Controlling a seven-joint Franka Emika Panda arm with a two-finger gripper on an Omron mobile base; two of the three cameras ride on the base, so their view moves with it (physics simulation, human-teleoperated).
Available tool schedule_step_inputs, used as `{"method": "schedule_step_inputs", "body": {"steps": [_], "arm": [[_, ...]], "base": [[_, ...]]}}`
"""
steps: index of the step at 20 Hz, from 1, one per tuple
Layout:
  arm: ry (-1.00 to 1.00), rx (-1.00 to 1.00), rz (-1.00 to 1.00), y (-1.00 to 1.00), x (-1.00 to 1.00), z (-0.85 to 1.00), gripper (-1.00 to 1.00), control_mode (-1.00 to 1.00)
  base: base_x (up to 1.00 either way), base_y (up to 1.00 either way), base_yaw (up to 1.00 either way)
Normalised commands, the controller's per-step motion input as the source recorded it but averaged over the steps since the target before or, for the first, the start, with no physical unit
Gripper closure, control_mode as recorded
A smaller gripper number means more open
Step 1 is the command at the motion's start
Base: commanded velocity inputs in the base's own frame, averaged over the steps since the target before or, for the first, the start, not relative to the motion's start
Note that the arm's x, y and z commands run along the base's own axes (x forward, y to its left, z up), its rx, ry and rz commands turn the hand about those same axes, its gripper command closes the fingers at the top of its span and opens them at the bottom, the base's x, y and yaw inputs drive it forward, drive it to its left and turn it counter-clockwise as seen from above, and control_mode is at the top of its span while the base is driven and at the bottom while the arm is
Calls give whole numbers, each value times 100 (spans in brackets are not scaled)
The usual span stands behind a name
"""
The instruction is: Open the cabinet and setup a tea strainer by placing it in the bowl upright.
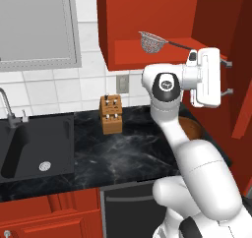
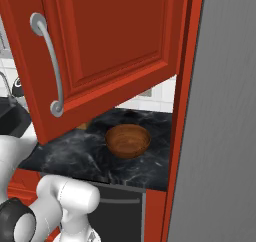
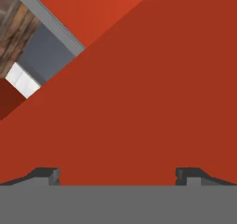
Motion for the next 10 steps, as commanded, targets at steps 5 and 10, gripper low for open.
{"method": "schedule_step_inputs", "body": {"steps": [5,10], "arm": [[11,27,0,-100,0,0,-100,-100],[2,19,3,-65,0,0,-100,-100]], "base": [[0,0,0],[0,0,0]]}}
